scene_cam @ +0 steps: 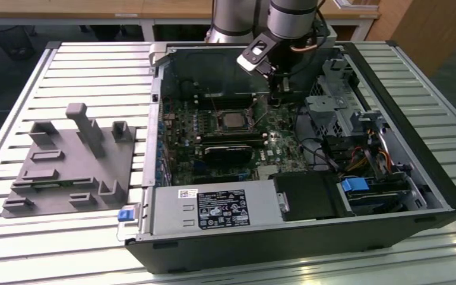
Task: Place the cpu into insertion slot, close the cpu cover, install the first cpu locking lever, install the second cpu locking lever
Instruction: 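Close the cpu cover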
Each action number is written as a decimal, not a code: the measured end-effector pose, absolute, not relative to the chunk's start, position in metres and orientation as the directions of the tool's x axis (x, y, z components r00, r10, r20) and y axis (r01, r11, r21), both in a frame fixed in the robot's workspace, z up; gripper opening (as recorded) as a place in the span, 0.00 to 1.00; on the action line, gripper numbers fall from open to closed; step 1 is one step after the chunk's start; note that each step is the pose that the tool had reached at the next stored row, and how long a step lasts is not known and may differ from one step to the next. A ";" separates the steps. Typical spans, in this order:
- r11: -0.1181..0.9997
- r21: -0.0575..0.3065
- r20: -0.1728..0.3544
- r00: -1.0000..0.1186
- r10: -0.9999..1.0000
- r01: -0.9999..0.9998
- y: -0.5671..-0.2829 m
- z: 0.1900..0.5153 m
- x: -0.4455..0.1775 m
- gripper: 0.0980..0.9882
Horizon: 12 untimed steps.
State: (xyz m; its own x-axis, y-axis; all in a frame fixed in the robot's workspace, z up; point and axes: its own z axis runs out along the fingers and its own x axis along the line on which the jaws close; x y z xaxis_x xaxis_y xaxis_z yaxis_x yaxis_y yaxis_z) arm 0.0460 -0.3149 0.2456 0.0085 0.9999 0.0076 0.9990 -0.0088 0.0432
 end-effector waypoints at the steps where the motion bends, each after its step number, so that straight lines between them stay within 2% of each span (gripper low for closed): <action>1: -0.009 0.043 0.008 0.008 1.000 0.999 -0.315 0.246 0.046 0.01; 12: -0.009 0.043 0.007 0.008 1.000 0.999 -0.315 0.246 0.038 0.01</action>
